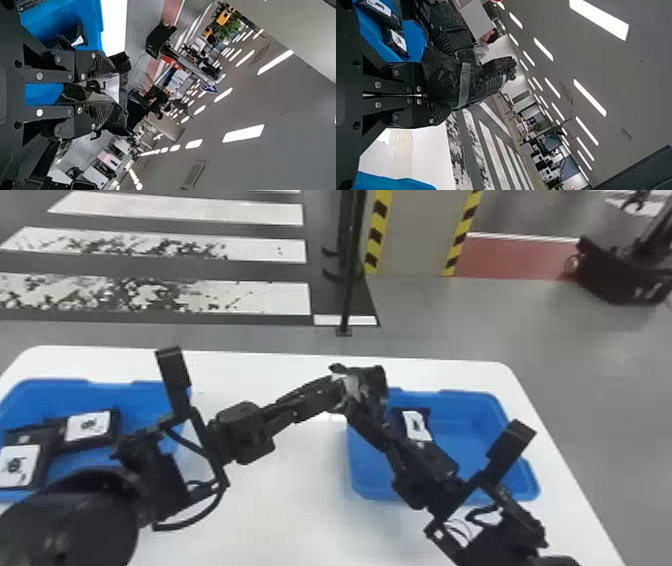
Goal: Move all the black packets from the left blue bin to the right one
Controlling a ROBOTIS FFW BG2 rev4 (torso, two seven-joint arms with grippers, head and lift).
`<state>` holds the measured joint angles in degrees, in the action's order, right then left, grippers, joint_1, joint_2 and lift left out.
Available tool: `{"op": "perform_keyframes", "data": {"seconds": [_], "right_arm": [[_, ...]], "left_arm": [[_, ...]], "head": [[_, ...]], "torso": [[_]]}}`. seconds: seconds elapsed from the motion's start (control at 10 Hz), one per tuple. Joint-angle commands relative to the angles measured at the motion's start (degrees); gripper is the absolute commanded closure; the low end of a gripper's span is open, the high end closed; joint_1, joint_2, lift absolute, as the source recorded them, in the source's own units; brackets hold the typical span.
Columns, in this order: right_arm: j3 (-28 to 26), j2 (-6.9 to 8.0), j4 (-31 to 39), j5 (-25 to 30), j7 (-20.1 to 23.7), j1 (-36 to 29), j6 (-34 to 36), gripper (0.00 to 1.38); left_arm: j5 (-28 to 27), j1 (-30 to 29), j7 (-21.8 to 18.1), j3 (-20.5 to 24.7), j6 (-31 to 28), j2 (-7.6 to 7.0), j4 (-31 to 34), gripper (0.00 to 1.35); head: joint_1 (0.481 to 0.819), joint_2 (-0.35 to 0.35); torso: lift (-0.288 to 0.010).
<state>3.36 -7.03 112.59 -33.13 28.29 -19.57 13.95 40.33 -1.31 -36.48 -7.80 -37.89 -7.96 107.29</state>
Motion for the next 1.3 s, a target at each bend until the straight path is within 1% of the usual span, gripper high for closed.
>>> {"op": "perform_keyframes", "data": {"seconds": [0.0,0.1,0.2,0.3,0.5,0.6,0.7,0.8,0.9,1.0,1.1,1.2], "right_arm": [[-1.19,0.08,0.40,0.00,0.01,-0.67,-0.03,1.28],[-2.91,0.35,0.40,0.45,-0.17,-1.38,-0.03,1.28],[-4.51,0.52,0.54,0.68,-0.60,-1.94,-0.03,1.28],[-6.33,0.52,0.54,0.68,-0.87,-2.50,-0.03,1.28],[-9.31,0.52,0.40,1.60,-1.66,-3.21,-0.03,1.28],[-10.11,0.52,0.12,1.25,-2.80,-3.49,-0.03,1.18],[-11.25,0.61,-0.87,1.48,-3.59,-3.49,-0.03,0.75],[-12.39,0.78,-0.73,2.17,-4.56,-4.05,-0.17,0.47],[-13.08,0.78,0.12,2.85,-5.97,-4.75,-0.88,0.28],[-13.65,0.78,0.40,3.08,-6.93,-5.60,-2.28,0.17],[-14.10,0.87,1.38,3.08,-7.90,-6.86,-3.13,0.10],[-14.33,1.05,2.51,3.08,-8.08,-8.27,-4.39,0.11]], "left_arm": [[1.60,-1.49,0.09,1.40,0.63,0.40,0.07,0.23],[2.28,-2.62,0.09,2.66,0.91,0.49,1.20,0.07],[2.17,-4.03,0.09,4.60,1.05,0.75,2.88,0.13],[2.06,-5.15,0.09,6.31,1.05,0.84,3.87,0.16],[2.17,-8.67,0.09,10.31,0.77,1.19,6.26,0.16],[2.28,-10.07,0.09,12.14,0.35,1.46,7.10,0.16],[2.28,-11.62,0.09,13.62,0.21,1.54,8.23,0.16],[2.17,-12.46,0.09,14.88,0.35,1.54,8.79,0.16],[2.06,-13.31,0.09,16.48,-0.63,1.72,9.77,0.16],[1.37,-13.87,0.09,18.31,-0.63,1.81,10.62,0.16],[0.68,-14.15,0.09,20.14,-0.77,1.81,11.32,0.16],[0.11,-14.57,0.09,22.08,-0.92,1.81,11.88,0.16]], "head": [[0.695,-0.118],[0.695,-0.118],[0.695,-0.123],[0.695,-0.129],[0.695,-0.135],[0.695,-0.136],[0.695,-0.138],[0.695,-0.139],[0.695,-0.141],[0.695,-0.146],[0.695,-0.146],[0.695,-0.139]], "torso": [[-0.150],[-0.150],[-0.150],[-0.150],[-0.150],[-0.150],[-0.150],[-0.150],[-0.150],[-0.150],[-0.150],[-0.150]]}}
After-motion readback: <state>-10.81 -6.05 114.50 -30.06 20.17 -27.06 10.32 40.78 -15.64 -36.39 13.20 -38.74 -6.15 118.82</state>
